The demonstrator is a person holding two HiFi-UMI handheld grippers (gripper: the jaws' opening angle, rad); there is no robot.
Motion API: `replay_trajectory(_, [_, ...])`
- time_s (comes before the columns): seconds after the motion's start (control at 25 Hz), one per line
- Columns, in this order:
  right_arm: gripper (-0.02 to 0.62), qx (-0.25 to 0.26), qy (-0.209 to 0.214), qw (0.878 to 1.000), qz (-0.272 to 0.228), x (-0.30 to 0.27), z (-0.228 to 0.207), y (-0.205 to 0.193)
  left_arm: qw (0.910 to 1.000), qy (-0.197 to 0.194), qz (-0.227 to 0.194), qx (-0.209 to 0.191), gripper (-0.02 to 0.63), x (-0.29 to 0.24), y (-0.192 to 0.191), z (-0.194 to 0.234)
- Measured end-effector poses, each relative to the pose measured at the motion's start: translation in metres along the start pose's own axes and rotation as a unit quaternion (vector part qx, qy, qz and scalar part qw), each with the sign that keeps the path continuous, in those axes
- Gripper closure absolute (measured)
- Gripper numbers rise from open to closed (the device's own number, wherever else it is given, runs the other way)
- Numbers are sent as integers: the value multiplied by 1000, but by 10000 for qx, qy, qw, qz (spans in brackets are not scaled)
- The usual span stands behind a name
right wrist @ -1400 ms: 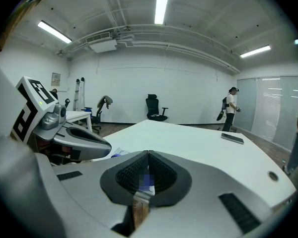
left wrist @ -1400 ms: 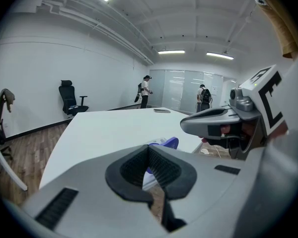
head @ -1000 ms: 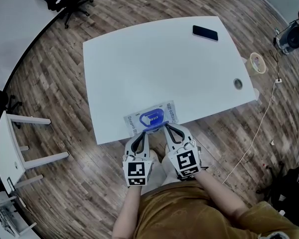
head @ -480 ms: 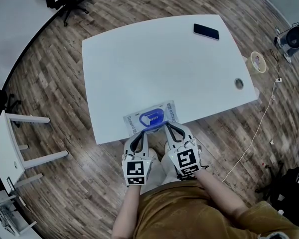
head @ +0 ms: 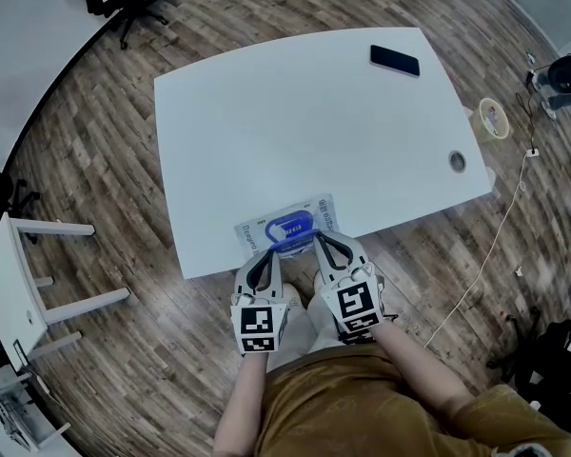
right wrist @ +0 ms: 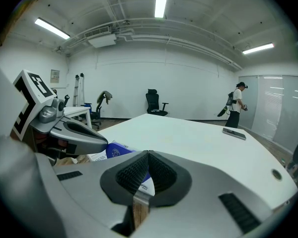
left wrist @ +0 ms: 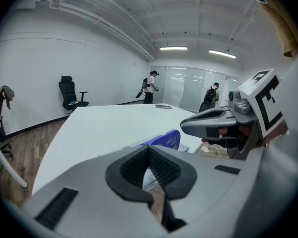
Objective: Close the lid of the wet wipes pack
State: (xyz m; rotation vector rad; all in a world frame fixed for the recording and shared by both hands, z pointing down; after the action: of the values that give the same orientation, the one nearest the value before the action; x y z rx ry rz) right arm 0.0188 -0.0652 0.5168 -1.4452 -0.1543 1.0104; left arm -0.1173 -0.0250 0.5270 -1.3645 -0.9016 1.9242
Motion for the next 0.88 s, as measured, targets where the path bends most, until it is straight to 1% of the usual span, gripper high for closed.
replay_trajectory(0.88, [586, -75, 53, 9997, 206, -27, -10, -9, 9999, 60, 107, 93, 614, -26, 4, 18])
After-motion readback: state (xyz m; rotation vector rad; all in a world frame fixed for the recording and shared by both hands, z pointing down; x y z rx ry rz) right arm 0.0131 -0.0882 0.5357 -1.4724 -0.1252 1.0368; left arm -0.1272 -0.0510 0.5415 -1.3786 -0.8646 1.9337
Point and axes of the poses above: the fingertips, and each gripper's own axes: x backward along the fingers, z to its left, y out of its top, the point moved 6 cm from there along x, backward along the fingers, and after that the axes turned 11 degrees about x, right-handed, at the moved point
